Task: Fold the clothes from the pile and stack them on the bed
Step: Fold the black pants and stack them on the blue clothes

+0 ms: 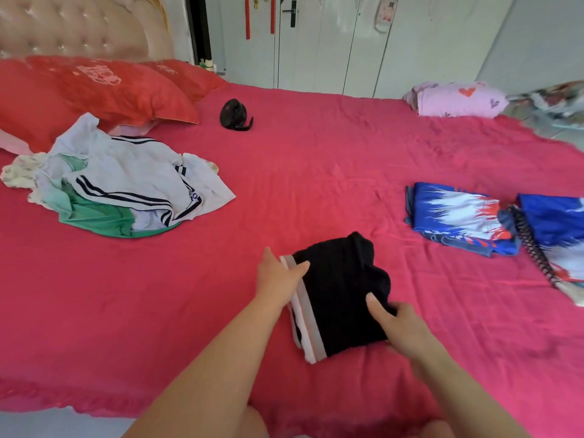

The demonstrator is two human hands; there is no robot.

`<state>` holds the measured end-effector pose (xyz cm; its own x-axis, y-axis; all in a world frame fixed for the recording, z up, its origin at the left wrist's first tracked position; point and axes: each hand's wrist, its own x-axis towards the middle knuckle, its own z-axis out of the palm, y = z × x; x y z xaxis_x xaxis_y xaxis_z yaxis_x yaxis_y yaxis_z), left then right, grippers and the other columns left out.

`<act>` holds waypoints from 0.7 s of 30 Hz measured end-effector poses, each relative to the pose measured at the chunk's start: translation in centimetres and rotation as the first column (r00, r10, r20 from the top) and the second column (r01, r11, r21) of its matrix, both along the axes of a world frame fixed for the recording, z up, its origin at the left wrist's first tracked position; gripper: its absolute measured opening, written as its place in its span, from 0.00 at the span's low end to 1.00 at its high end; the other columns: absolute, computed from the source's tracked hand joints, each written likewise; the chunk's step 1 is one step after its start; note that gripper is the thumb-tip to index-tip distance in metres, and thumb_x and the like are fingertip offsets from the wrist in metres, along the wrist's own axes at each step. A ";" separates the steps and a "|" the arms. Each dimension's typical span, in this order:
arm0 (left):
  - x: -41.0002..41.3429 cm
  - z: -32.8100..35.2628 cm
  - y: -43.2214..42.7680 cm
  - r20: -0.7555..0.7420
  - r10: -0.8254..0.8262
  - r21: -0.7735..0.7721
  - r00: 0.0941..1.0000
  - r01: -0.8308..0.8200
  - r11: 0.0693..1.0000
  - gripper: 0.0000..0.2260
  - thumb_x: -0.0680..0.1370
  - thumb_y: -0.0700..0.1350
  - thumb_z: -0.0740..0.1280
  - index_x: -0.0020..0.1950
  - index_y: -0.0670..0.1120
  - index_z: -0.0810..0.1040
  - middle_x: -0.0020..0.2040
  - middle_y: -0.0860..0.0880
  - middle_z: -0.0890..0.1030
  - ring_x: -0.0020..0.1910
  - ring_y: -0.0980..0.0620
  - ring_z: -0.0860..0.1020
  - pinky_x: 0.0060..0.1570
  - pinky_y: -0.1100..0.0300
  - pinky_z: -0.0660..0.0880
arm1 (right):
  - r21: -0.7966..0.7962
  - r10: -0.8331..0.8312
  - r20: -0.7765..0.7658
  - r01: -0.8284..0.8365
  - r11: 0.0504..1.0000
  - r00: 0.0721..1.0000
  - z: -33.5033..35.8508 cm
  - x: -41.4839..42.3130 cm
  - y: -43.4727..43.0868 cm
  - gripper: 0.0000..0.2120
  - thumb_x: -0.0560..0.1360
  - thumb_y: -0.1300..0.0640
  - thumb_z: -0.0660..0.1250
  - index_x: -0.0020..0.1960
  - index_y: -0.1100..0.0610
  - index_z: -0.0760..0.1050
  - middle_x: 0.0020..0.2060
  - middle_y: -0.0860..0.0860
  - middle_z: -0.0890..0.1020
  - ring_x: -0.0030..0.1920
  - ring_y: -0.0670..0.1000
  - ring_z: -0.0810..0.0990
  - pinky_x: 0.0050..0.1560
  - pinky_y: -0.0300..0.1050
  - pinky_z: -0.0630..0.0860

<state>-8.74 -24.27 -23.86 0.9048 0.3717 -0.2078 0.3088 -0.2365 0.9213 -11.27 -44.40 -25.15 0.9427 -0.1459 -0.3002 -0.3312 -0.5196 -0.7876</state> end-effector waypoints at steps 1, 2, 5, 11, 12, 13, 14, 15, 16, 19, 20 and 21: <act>-0.4 -0.7 -0.6 -0.046 0.015 0.032 0.999 -0.014 0.999 0.39 0.74 0.53 0.69 0.76 0.42 0.51 0.75 0.44 0.60 0.73 0.46 0.60 0.70 0.53 0.61 | -0.088 0.022 -0.019 -0.024 0.996 1.000 -0.1 0.0 -1.0 0.28 0.70 0.38 0.66 0.59 0.60 0.74 0.53 0.56 0.79 0.55 0.56 0.77 0.55 0.48 0.73; -0.8 -1.3 -1.2 -0.088 0.030 0.057 0.996 -0.025 0.998 0.39 0.74 0.56 0.67 0.76 0.41 0.52 0.74 0.43 0.61 0.73 0.45 0.61 0.69 0.53 0.61 | -0.140 0.020 0.011 -0.018 0.990 1.000 -0.1 0.0 -1.9 0.28 0.72 0.41 0.65 0.63 0.61 0.71 0.57 0.58 0.78 0.59 0.57 0.75 0.58 0.47 0.70; -1.6 -2.6 -2.9 -0.202 0.038 0.120 0.979 -0.014 0.993 0.35 0.73 0.61 0.65 0.70 0.40 0.62 0.66 0.42 0.71 0.64 0.43 0.71 0.60 0.53 0.70 | -0.115 0.034 0.123 -0.020 0.993 0.992 -0.1 0.5 -2.7 0.29 0.74 0.45 0.65 0.68 0.60 0.67 0.63 0.57 0.75 0.64 0.55 0.73 0.60 0.46 0.68; -1.9 -3.5 -3.6 -0.015 0.093 0.320 0.996 -0.083 0.944 0.11 0.79 0.42 0.60 0.59 0.38 0.72 0.53 0.41 0.77 0.51 0.44 0.76 0.42 0.60 0.66 | -0.140 0.032 0.219 -0.001 0.990 0.975 -0.7 2.0 -1.5 0.16 0.75 0.51 0.65 0.58 0.60 0.74 0.52 0.54 0.80 0.55 0.55 0.78 0.44 0.40 0.65; -2.0 -3.7 -3.5 0.017 0.099 0.333 0.995 -0.099 0.938 0.11 0.79 0.39 0.59 0.60 0.38 0.72 0.52 0.41 0.78 0.51 0.43 0.76 0.42 0.60 0.66 | -0.153 -0.002 0.230 0.039 0.988 0.973 -0.9 2.3 -1.8 0.11 0.76 0.54 0.65 0.54 0.61 0.75 0.50 0.55 0.81 0.51 0.55 0.78 0.41 0.40 0.62; -2.1 -4.0 -3.3 0.029 0.100 0.335 0.995 -0.104 0.937 0.11 0.79 0.38 0.58 0.60 0.39 0.72 0.52 0.41 0.78 0.51 0.43 0.76 0.43 0.60 0.66 | -0.161 -0.016 0.208 0.050 0.986 0.978 -1.0 2.6 -2.2 0.09 0.76 0.56 0.64 0.51 0.61 0.75 0.48 0.56 0.80 0.48 0.55 0.77 0.39 0.40 0.60; -2.1 -4.2 -3.3 0.027 0.093 0.325 0.995 -0.096 0.941 0.12 0.79 0.39 0.58 0.62 0.39 0.72 0.53 0.41 0.78 0.52 0.43 0.76 0.45 0.60 0.67 | -0.176 0.002 0.161 0.027 0.984 0.987 -1.2 2.8 -2.5 0.08 0.76 0.57 0.64 0.51 0.61 0.74 0.47 0.56 0.79 0.47 0.54 0.76 0.39 0.40 0.60; -2.1 -4.3 -3.4 0.016 0.077 0.310 0.997 -0.078 0.948 0.13 0.79 0.41 0.59 0.63 0.41 0.71 0.55 0.42 0.78 0.54 0.43 0.76 0.48 0.59 0.69 | -0.186 0.025 0.132 0.000 0.983 0.991 -1.2 3.1 -2.8 0.09 0.76 0.57 0.63 0.53 0.62 0.74 0.47 0.56 0.79 0.48 0.55 0.76 0.40 0.40 0.61; -2.0 -4.2 -3.5 0.002 0.060 0.296 0.998 -0.058 0.953 0.16 0.79 0.45 0.61 0.65 0.42 0.69 0.57 0.42 0.77 0.57 0.43 0.75 0.53 0.57 0.71 | -0.185 0.032 0.142 -0.005 0.983 0.989 -1.2 3.4 -2.9 0.12 0.76 0.57 0.63 0.56 0.62 0.73 0.49 0.56 0.79 0.51 0.56 0.76 0.42 0.40 0.62; -1.8 -3.1 -3.6 -0.066 0.077 0.320 0.995 -0.052 0.946 0.32 0.76 0.58 0.62 0.74 0.43 0.57 0.69 0.42 0.66 0.68 0.44 0.67 0.64 0.51 0.67 | -0.075 -0.010 0.241 0.029 0.997 0.970 -0.4 4.3 -2.6 0.15 0.75 0.51 0.65 0.59 0.58 0.74 0.49 0.54 0.80 0.51 0.54 0.78 0.46 0.40 0.66; -1.9 -2.5 -3.7 -0.077 0.105 0.334 0.991 -0.074 0.940 0.35 0.76 0.60 0.61 0.76 0.43 0.53 0.71 0.41 0.62 0.69 0.43 0.66 0.64 0.51 0.66 | -0.054 0.012 0.230 0.000 0.999 0.973 -0.2 4.5 -2.4 0.14 0.75 0.49 0.65 0.56 0.56 0.76 0.47 0.51 0.80 0.48 0.51 0.77 0.45 0.40 0.67; -2.1 -2.2 -3.9 -0.088 0.126 0.344 0.988 -0.088 0.935 0.36 0.76 0.61 0.61 0.76 0.44 0.52 0.71 0.41 0.61 0.68 0.43 0.66 0.63 0.51 0.66 | -0.067 0.061 0.210 -0.048 0.997 0.976 -0.3 4.5 -2.1 0.13 0.74 0.46 0.65 0.53 0.54 0.77 0.45 0.49 0.80 0.47 0.48 0.77 0.43 0.39 0.67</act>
<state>-10.85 -28.13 -26.07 0.8352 0.5302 -0.1460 0.4416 -0.4885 0.7525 -6.78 -46.48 -25.49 0.9909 -0.1042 -0.0849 -0.1300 -0.5816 -0.8030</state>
